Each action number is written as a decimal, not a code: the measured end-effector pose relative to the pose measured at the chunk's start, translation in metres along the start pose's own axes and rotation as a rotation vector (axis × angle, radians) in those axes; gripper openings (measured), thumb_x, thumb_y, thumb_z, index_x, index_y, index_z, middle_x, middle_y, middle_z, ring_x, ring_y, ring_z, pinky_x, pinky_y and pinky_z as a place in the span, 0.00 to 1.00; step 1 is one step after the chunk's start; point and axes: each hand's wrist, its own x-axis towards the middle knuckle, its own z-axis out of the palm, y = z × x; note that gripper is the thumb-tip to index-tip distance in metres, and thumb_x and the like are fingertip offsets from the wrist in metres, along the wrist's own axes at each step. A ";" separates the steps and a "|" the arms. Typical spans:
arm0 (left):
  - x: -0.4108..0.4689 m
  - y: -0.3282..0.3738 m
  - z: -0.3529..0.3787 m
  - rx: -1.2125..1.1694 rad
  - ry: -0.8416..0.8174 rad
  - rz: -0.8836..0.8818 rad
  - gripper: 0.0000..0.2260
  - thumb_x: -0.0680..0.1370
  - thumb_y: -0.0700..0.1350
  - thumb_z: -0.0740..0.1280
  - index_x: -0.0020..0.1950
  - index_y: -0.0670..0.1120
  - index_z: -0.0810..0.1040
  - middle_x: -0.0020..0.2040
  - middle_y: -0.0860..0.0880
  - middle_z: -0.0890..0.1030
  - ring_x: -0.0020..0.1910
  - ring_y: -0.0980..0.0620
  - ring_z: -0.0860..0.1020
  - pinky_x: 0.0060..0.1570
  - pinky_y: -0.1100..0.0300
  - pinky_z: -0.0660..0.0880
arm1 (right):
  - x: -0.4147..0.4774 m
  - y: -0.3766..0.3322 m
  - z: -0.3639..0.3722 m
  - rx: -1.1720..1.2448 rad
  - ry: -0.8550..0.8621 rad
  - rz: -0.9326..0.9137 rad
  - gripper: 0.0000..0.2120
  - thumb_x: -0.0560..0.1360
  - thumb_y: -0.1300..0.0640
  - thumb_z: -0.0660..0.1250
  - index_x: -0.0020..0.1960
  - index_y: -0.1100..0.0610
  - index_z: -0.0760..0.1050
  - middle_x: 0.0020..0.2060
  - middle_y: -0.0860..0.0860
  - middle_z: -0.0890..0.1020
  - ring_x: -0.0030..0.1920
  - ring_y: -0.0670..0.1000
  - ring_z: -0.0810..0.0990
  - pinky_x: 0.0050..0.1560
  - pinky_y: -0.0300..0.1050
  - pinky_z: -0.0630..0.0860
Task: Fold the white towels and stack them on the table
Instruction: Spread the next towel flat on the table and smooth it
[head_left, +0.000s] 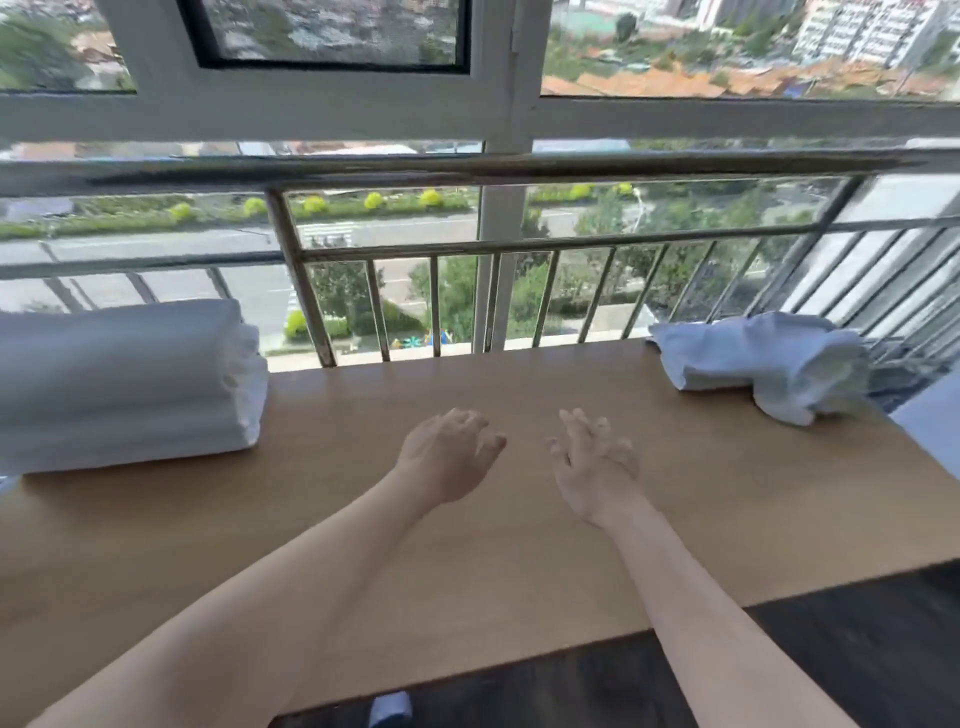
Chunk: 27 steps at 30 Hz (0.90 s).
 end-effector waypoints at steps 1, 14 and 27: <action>0.005 0.012 0.003 0.002 0.000 0.004 0.24 0.83 0.61 0.52 0.72 0.49 0.72 0.71 0.49 0.75 0.72 0.46 0.70 0.69 0.52 0.67 | 0.002 0.013 -0.004 0.005 0.008 0.006 0.26 0.85 0.44 0.48 0.81 0.47 0.51 0.81 0.47 0.50 0.81 0.51 0.47 0.78 0.54 0.45; 0.138 0.150 0.072 -0.099 -0.090 0.059 0.24 0.83 0.62 0.53 0.72 0.50 0.71 0.71 0.49 0.75 0.68 0.46 0.74 0.64 0.53 0.68 | 0.046 0.181 -0.052 0.055 -0.032 0.142 0.26 0.85 0.43 0.48 0.81 0.48 0.52 0.81 0.46 0.53 0.81 0.52 0.47 0.79 0.55 0.44; 0.279 0.299 0.113 -0.102 -0.136 0.233 0.24 0.83 0.62 0.53 0.72 0.50 0.71 0.71 0.50 0.74 0.68 0.48 0.73 0.63 0.52 0.69 | 0.123 0.346 -0.090 0.124 -0.012 0.351 0.28 0.85 0.44 0.49 0.82 0.51 0.51 0.81 0.50 0.55 0.80 0.54 0.51 0.78 0.55 0.52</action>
